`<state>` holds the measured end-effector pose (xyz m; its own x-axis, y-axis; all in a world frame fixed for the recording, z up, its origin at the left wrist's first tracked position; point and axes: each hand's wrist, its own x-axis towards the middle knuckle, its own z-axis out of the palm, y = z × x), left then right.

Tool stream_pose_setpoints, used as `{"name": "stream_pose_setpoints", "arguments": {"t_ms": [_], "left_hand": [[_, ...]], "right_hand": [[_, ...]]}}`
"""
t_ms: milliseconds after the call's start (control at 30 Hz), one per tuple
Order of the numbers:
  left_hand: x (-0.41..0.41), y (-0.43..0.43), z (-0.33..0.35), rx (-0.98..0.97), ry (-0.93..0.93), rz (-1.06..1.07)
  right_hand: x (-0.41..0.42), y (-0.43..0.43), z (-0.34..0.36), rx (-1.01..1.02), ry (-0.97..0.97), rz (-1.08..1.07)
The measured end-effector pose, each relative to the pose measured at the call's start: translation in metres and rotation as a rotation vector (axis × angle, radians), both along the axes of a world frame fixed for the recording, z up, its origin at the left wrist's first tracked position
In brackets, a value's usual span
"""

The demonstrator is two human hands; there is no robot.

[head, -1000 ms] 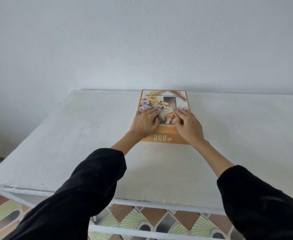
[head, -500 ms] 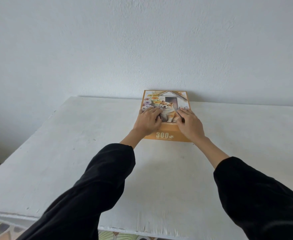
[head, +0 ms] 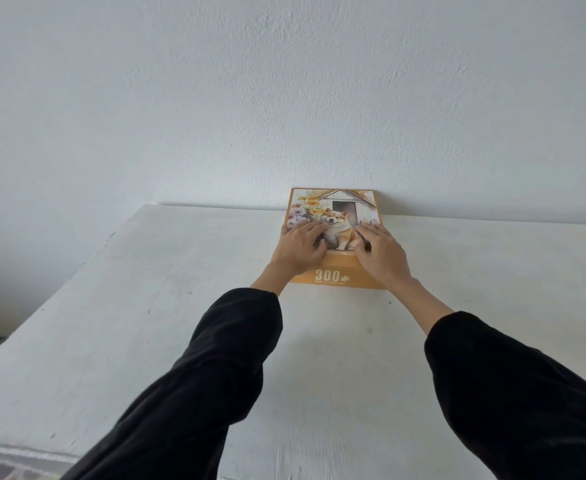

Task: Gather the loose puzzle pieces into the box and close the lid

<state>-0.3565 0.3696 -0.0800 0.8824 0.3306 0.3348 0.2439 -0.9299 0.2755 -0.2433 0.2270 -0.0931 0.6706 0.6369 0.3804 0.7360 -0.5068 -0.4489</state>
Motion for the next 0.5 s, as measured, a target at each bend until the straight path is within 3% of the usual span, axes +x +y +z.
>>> {"name": "stream_pose_setpoints", "arguments": {"t_ms": [333, 500], "left_hand": [[-0.001, 0.001, -0.002, -0.021, -0.002, 0.004], [0.000, 0.002, 0.000, -0.060, 0.009, -0.013]], "right_hand": [[-0.002, -0.001, -0.002, 0.023, -0.020, -0.031], [-0.019, -0.008, 0.003, 0.165, 0.004, -0.076]]}}
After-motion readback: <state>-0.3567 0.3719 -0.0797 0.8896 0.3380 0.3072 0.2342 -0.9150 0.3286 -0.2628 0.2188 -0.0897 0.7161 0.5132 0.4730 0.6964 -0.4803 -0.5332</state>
